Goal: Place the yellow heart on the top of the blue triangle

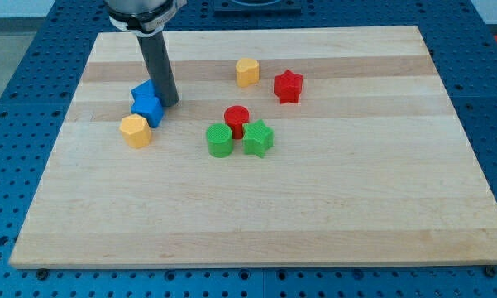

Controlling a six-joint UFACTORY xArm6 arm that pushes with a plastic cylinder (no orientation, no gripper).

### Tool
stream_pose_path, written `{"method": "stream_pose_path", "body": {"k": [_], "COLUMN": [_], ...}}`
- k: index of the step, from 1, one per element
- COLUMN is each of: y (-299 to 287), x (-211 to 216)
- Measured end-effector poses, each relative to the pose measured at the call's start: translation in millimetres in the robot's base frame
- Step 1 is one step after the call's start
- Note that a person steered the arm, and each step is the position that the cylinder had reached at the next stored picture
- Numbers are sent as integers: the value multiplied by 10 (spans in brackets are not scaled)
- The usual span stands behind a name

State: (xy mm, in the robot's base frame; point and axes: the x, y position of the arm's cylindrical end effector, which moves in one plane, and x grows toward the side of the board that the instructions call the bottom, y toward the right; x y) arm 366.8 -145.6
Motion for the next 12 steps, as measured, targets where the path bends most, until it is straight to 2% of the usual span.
{"method": "stream_pose_path", "body": {"k": [2,5,7,10,12], "y": [387,1548,1596,1228,1183], "x": [-57,-331,-493,-532,-786]}}
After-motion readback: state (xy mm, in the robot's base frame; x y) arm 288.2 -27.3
